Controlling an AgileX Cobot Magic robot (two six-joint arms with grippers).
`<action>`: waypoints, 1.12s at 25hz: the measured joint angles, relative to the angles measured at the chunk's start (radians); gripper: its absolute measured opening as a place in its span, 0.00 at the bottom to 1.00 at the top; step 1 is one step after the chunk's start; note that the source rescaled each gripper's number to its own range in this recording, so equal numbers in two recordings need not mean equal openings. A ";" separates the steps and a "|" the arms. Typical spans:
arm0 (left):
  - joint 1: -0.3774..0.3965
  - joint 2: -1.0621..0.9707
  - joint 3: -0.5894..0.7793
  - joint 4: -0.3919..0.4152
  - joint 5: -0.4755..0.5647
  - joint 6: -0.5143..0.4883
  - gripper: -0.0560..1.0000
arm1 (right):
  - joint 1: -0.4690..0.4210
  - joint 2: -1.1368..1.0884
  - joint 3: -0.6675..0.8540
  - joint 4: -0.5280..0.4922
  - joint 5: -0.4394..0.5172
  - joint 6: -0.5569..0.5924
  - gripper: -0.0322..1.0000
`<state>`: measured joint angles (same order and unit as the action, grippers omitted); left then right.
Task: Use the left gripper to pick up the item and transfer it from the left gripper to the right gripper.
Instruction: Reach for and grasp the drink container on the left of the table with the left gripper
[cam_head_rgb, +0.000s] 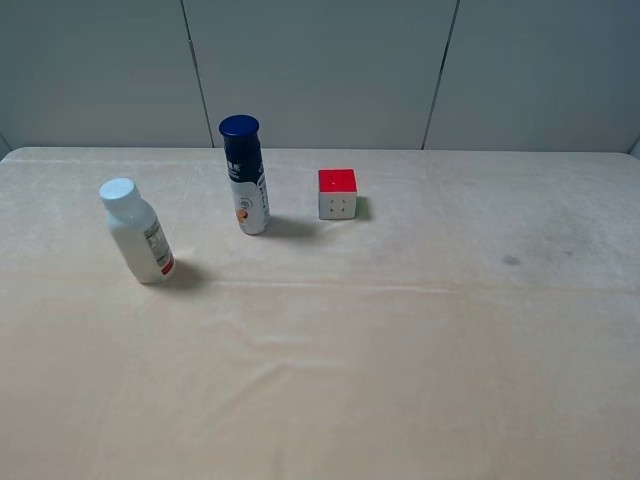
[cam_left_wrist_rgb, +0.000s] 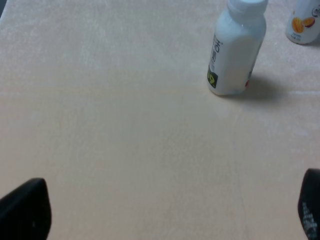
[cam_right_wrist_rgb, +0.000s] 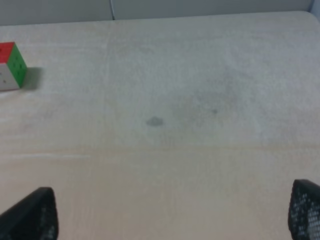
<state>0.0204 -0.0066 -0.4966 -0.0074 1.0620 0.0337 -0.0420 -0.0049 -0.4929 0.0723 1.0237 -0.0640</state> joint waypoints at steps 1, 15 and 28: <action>0.000 0.000 0.000 0.000 0.000 0.000 0.98 | 0.000 0.000 0.000 0.000 0.000 0.000 1.00; 0.000 0.000 0.000 -0.001 0.000 0.000 0.98 | 0.000 0.000 0.000 0.000 0.000 0.000 1.00; 0.000 0.000 0.000 -0.001 0.000 0.000 0.98 | 0.000 0.000 0.000 0.001 0.001 0.000 1.00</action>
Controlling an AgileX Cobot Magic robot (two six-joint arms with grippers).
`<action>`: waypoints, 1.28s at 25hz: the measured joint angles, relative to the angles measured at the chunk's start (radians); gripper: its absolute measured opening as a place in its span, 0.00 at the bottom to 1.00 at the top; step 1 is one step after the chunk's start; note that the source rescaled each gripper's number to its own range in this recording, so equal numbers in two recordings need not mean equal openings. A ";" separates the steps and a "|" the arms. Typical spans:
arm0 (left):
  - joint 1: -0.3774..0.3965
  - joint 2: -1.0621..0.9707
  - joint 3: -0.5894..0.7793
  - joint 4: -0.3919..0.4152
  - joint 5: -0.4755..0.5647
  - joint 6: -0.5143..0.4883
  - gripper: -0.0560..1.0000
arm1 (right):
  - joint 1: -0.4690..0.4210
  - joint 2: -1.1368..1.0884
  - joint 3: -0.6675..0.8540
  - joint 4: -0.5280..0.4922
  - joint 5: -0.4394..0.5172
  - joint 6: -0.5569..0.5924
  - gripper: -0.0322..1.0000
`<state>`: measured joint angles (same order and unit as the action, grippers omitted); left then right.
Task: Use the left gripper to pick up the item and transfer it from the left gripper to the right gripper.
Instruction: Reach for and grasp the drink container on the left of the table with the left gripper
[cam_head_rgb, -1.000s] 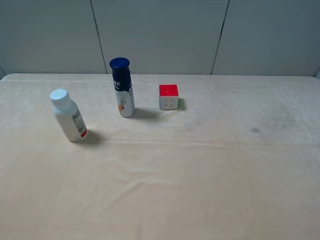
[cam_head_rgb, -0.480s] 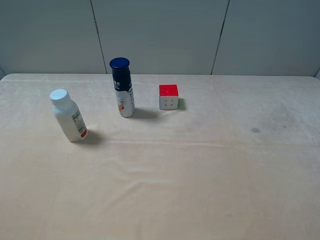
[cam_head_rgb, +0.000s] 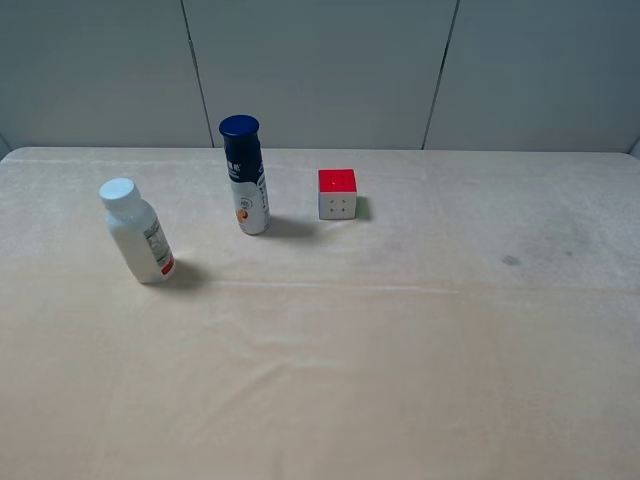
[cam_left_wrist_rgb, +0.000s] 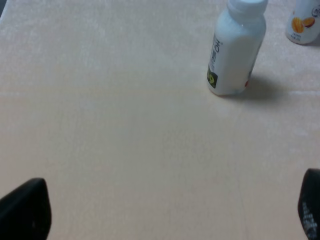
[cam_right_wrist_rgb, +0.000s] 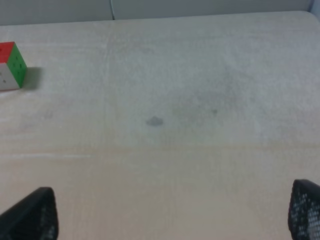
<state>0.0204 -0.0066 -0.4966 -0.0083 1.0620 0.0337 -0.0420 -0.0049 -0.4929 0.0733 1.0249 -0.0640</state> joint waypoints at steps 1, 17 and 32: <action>0.000 0.000 0.000 0.000 0.000 0.000 0.98 | 0.000 0.000 0.000 0.000 0.000 0.000 1.00; 0.000 0.000 0.000 0.008 0.000 -0.002 0.98 | 0.000 0.000 0.000 0.000 0.000 0.000 1.00; 0.000 0.469 -0.295 0.008 0.031 -0.066 1.00 | 0.000 0.000 0.000 -0.001 -0.001 0.000 1.00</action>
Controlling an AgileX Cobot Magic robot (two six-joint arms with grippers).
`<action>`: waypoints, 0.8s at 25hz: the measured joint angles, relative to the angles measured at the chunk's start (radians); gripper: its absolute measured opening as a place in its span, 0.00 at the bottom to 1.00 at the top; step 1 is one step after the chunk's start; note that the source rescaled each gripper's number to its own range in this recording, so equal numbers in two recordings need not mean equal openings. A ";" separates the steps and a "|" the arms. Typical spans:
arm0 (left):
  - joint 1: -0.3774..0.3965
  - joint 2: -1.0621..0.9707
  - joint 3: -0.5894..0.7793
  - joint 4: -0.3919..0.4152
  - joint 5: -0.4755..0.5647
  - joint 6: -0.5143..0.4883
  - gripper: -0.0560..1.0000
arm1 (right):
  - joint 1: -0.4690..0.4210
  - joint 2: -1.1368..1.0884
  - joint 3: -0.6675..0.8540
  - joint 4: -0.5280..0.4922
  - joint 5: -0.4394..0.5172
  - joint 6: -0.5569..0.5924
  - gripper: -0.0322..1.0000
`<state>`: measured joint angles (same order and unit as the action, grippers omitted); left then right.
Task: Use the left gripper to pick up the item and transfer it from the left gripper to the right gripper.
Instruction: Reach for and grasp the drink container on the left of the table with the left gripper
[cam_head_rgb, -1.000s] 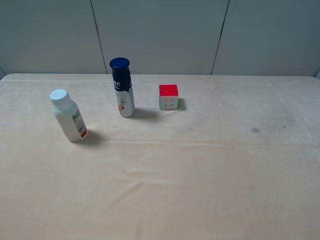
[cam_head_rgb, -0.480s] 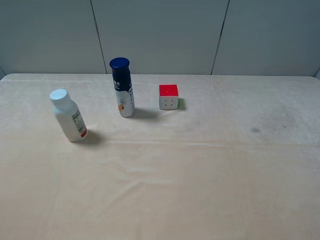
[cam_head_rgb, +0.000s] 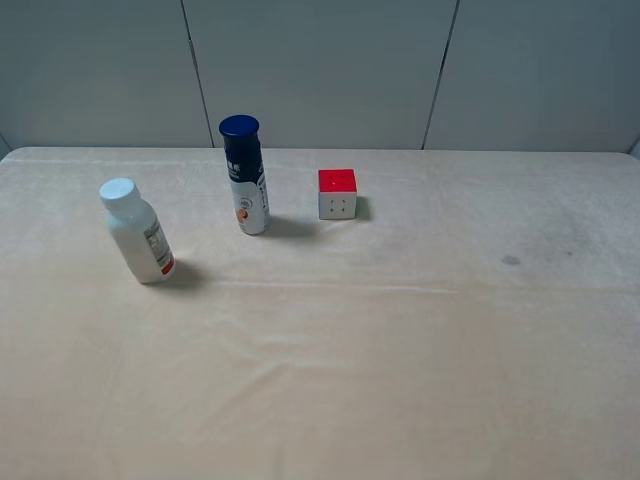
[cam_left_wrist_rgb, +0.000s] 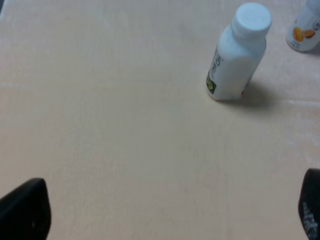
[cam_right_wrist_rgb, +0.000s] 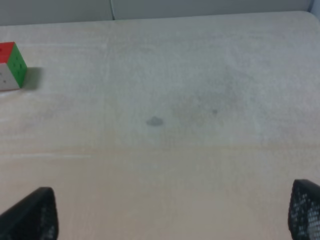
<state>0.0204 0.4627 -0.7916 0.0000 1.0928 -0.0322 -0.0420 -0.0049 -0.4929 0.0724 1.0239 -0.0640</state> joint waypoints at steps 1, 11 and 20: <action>0.000 0.057 -0.027 0.000 -0.001 0.000 1.00 | 0.000 0.000 0.000 0.000 0.000 0.000 1.00; -0.068 0.503 -0.207 -0.051 -0.046 0.008 1.00 | 0.000 0.000 0.000 0.000 0.000 0.000 1.00; -0.232 0.880 -0.363 -0.050 -0.060 -0.075 1.00 | 0.000 0.000 0.000 0.001 0.001 0.000 1.00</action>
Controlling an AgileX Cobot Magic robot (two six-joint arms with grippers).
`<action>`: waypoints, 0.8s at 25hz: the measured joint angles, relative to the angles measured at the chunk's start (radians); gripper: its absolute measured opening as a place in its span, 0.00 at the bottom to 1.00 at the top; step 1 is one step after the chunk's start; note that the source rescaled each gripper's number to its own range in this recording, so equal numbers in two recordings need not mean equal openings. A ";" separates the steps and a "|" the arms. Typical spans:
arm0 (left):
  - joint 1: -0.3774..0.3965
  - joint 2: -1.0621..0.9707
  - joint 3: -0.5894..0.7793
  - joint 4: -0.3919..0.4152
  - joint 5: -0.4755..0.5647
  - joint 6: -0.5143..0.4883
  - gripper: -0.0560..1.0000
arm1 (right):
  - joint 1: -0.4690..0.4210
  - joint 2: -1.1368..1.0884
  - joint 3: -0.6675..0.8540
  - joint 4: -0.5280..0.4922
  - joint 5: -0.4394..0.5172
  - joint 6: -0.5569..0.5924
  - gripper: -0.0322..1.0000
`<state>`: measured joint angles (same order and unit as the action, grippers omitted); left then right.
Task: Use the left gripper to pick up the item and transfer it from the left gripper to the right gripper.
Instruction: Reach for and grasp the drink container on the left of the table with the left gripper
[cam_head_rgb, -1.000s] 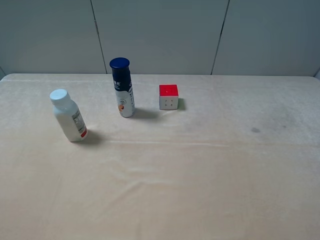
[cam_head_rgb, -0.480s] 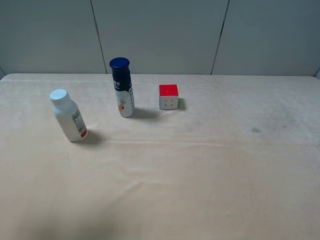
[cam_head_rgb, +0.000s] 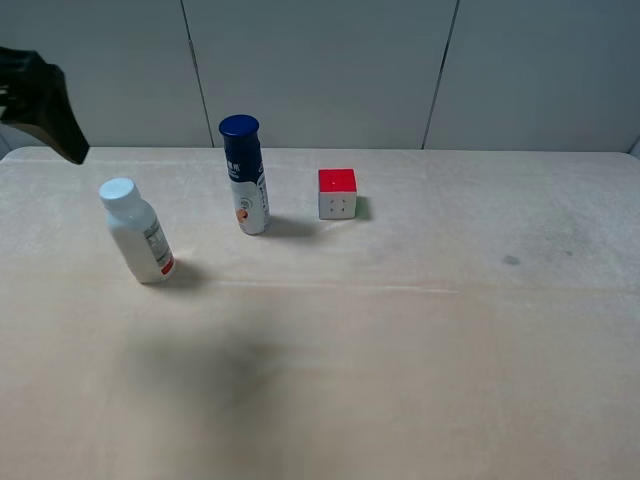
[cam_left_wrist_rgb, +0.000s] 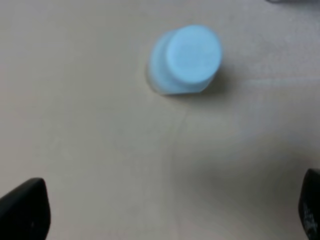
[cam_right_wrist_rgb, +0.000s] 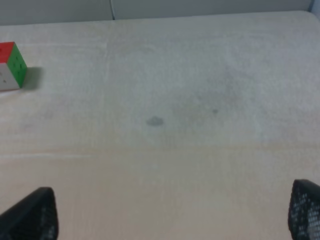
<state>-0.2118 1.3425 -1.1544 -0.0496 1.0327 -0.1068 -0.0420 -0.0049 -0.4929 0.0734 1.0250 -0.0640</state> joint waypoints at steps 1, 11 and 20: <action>-0.020 0.036 -0.016 0.006 -0.001 -0.015 1.00 | 0.000 0.000 0.000 0.000 0.000 0.000 1.00; -0.119 0.253 -0.062 0.050 -0.030 -0.150 1.00 | 0.000 0.000 0.000 0.000 0.000 0.000 1.00; -0.120 0.345 -0.062 0.089 -0.087 -0.154 1.00 | 0.000 0.000 0.000 0.000 0.000 0.000 1.00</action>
<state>-0.3318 1.6871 -1.2167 0.0394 0.9461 -0.2608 -0.0420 -0.0049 -0.4929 0.0734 1.0250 -0.0640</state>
